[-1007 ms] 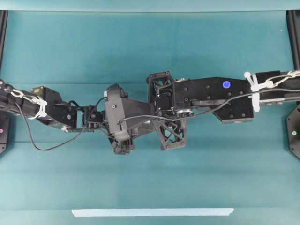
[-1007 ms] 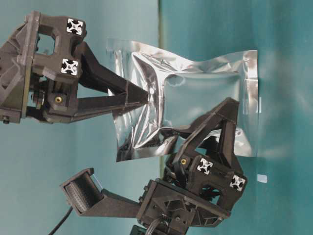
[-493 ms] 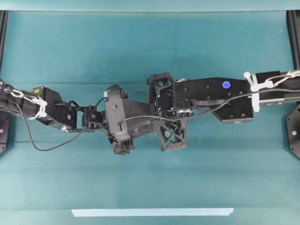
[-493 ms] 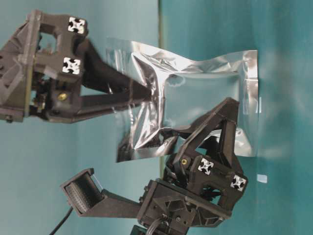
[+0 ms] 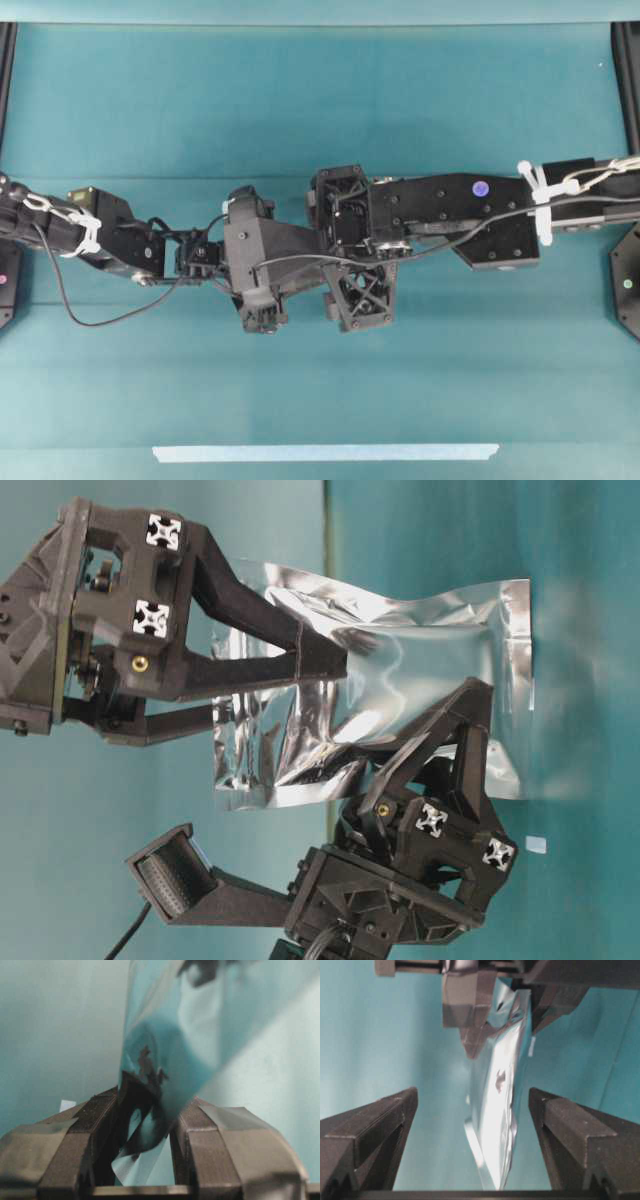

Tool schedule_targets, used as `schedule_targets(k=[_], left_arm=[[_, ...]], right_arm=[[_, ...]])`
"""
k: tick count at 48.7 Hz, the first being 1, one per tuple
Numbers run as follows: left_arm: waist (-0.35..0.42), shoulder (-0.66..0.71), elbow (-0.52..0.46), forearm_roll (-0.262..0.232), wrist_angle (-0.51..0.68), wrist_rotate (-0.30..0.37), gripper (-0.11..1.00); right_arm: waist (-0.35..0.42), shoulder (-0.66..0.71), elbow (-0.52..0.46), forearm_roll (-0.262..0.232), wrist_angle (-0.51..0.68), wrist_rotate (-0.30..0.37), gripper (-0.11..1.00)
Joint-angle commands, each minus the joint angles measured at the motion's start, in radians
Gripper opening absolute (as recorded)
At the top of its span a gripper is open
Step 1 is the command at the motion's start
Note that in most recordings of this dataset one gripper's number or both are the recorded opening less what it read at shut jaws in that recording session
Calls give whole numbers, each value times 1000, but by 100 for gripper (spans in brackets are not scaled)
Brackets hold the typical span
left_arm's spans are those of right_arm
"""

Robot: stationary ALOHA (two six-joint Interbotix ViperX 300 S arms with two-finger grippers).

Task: Hand over the silver zip bag and make it stand upright.
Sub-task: 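Open the right gripper and withdraw it to the right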

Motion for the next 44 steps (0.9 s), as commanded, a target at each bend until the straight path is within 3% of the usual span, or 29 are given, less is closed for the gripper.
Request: schedule_targets(k=[1, 11, 24, 44], left_arm=[[-8, -3, -9, 2, 2, 2, 29], [-6, -3, -9, 2, 6, 2, 29], [-2, -3, -9, 0, 6, 3, 29], [-3, -5, -6, 0, 8, 3, 29]], right_arm=[[-8, -44, -6, -3, -15, 41, 91], [-20, -150, 35, -37, -71, 132, 91], [-20, -333, 192, -41, -175, 232, 91], [-21, -540, 442, -41, -443, 281, 91]])
